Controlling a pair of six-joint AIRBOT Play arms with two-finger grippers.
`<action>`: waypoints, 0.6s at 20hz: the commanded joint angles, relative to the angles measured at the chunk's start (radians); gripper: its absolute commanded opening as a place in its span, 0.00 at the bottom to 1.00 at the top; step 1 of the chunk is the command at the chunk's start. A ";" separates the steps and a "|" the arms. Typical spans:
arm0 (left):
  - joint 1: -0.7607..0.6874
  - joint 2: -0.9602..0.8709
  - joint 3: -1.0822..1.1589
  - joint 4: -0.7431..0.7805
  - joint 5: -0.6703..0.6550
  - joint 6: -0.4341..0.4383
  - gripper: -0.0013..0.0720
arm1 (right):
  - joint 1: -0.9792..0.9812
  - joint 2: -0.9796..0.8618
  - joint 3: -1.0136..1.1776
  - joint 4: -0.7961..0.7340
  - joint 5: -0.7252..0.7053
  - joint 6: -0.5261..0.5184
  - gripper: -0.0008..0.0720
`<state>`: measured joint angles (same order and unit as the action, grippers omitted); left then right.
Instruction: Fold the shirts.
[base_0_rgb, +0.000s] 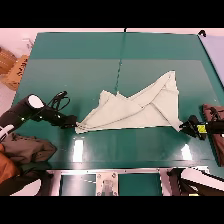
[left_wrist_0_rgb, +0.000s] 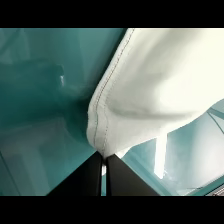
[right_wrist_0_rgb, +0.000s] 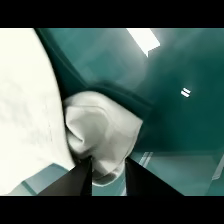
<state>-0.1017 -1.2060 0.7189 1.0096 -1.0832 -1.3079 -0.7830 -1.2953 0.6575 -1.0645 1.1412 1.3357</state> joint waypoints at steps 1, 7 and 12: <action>0.001 0.000 0.001 0.001 0.002 0.001 0.06 | 0.005 -0.010 0.011 0.031 -0.049 -0.028 0.34; 0.001 0.000 0.001 0.000 0.004 0.005 0.05 | 0.023 -0.010 0.011 0.169 -0.066 -0.137 0.04; 0.001 0.022 0.085 0.008 -0.100 0.046 0.05 | 0.060 0.035 0.094 0.313 0.072 -0.174 0.03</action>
<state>-0.1017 -1.1980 0.7521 1.0126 -1.1095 -1.2831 -0.7406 -1.2907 0.7036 -0.8619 1.1229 1.1892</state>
